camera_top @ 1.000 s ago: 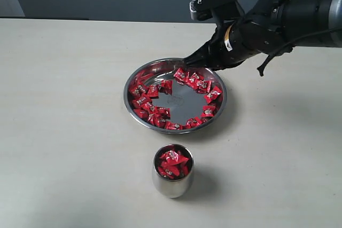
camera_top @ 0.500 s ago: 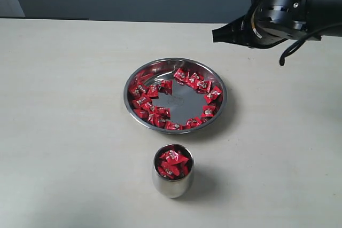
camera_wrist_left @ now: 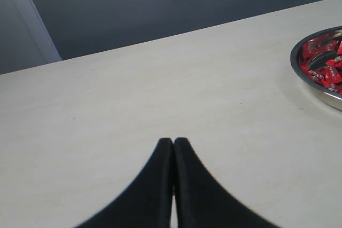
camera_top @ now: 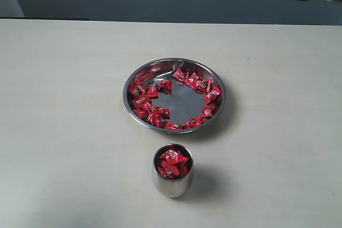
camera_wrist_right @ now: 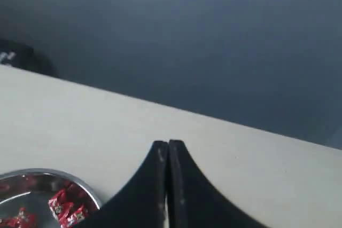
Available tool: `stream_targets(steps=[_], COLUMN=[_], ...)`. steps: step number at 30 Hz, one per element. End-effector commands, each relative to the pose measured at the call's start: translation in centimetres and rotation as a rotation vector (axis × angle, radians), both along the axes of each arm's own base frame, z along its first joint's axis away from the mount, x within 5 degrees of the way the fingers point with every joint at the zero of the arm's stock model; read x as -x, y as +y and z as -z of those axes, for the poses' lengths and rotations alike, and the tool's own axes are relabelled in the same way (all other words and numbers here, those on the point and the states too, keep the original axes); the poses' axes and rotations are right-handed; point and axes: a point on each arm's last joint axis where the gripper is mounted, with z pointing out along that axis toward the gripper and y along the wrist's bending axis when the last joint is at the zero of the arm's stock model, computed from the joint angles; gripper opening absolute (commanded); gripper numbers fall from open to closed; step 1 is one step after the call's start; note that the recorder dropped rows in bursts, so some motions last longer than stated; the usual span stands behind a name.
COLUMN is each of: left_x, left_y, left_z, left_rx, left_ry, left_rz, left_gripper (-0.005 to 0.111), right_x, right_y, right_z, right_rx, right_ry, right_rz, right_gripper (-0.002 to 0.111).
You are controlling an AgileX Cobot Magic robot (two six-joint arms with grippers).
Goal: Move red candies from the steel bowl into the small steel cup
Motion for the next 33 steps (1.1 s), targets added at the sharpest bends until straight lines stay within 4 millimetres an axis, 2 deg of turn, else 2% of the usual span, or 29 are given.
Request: stream_targets(steps=[1, 4, 7, 11, 14, 19, 27, 33], left_x=[0.0, 0.0, 0.0, 0.0, 0.0, 0.0, 0.0, 0.0], left_y=[0.0, 0.0, 0.0, 0.0, 0.0, 0.0, 0.0, 0.0], left_z=[-0.1, -0.1, -0.1, -0.1, -0.1, -0.1, -0.1, -0.1], left_rx=[0.005, 0.005, 0.005, 0.005, 0.005, 0.005, 0.005, 0.005], left_ry=[-0.012, -0.012, -0.012, -0.012, -0.012, -0.012, -0.012, -0.012], left_rz=[0.001, 0.001, 0.001, 0.001, 0.001, 0.001, 0.001, 0.001], left_gripper=[0.000, 0.000, 0.000, 0.000, 0.000, 0.000, 0.000, 0.000], right_x=[2.9, 5.8, 9.1, 13.8, 16.1, 17.9, 19.3, 19.9], right_y=[-6.4, -9.5, -11.3, -12.3, -12.2, -12.2, -12.2, -12.0], right_z=[-0.7, -0.5, 1.1, 4.2, 7.0, 11.4, 14.5, 15.9], right_rx=[-0.116, -0.173, -0.164, -0.176, -0.221, -0.311, -0.288, -0.151], right_ry=[-0.030, -0.076, -0.121, -0.187, -0.196, -0.145, -0.168, -0.071], right_rz=[0.189, 0.273, 0.290, 0.300, 0.289, 0.306, 0.284, 0.235], right_gripper=[-0.001, -0.001, -0.001, -0.001, -0.001, -0.001, -0.001, -0.001])
